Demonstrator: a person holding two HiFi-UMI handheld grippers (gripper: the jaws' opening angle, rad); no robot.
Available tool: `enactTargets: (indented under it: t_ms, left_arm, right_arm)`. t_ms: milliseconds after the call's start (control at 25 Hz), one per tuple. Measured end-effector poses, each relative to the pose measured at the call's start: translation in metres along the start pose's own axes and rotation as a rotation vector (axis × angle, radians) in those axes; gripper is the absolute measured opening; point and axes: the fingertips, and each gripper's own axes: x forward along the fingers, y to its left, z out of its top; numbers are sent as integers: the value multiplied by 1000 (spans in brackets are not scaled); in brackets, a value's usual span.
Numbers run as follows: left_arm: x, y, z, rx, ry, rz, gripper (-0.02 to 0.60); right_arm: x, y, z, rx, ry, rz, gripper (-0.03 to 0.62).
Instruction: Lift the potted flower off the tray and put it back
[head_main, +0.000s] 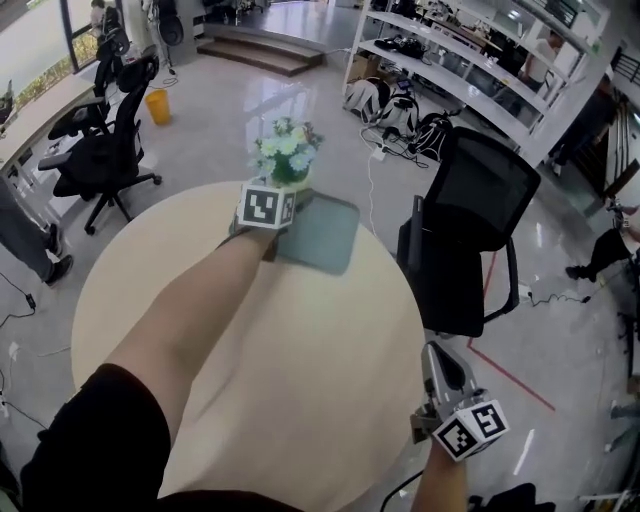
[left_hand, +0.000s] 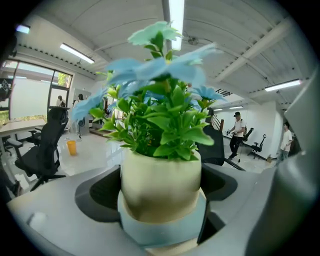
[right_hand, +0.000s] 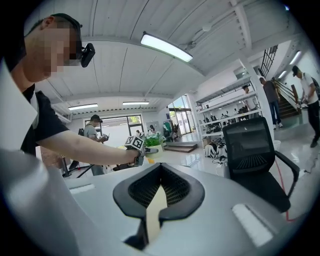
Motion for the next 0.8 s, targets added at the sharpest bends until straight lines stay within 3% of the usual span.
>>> enactTargets:
  t_ms: [400,800]
  left_arm:
    - [-102,127,9,-24,-31,132,488]
    - [-207,281,-51,-57,-1,282,488]
  right_arm:
    - [47,74,7,-27,30,99,14]
    - [110,168,-13,-49,65,225,15]
